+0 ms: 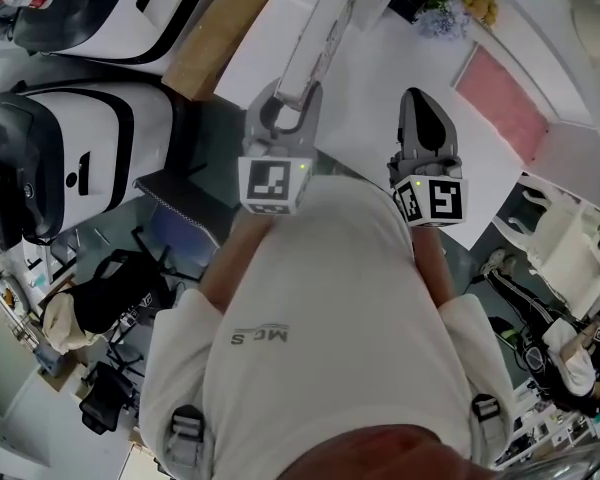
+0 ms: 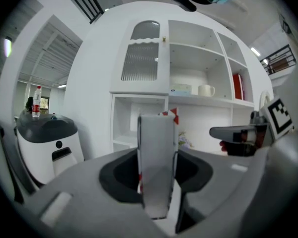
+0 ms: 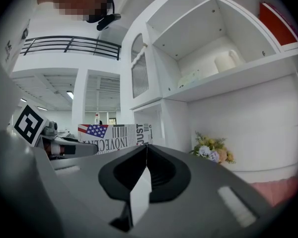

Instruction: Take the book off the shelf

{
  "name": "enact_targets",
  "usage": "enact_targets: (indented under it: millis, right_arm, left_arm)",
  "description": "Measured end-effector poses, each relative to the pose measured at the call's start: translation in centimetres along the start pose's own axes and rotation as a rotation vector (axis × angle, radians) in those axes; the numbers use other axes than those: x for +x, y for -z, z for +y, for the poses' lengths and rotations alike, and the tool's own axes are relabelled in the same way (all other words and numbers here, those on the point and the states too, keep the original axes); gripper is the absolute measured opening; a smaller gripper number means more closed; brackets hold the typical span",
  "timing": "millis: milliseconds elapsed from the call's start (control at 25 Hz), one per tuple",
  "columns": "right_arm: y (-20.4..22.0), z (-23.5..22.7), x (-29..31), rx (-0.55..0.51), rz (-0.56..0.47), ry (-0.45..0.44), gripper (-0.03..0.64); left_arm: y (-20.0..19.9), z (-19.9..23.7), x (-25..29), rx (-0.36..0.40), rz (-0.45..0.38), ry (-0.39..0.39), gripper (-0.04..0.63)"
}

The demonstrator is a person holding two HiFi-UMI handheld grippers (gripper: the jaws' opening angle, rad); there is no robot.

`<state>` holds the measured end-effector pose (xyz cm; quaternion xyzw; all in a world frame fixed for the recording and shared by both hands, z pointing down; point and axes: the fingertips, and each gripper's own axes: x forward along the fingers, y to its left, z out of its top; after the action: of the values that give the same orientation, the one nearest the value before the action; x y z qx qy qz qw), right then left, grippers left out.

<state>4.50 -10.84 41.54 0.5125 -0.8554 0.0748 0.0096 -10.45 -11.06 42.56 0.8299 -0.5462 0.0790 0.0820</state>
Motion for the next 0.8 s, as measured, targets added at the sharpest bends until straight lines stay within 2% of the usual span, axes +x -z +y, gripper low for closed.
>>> enact_targets:
  millis: [800]
  right_arm:
    - [2.6,1.3,-1.1,0.024,0.101,-0.013,-0.003]
  left_arm:
    - [3.3,-0.2,-1.2,-0.015,0.078,-0.013,0.16]
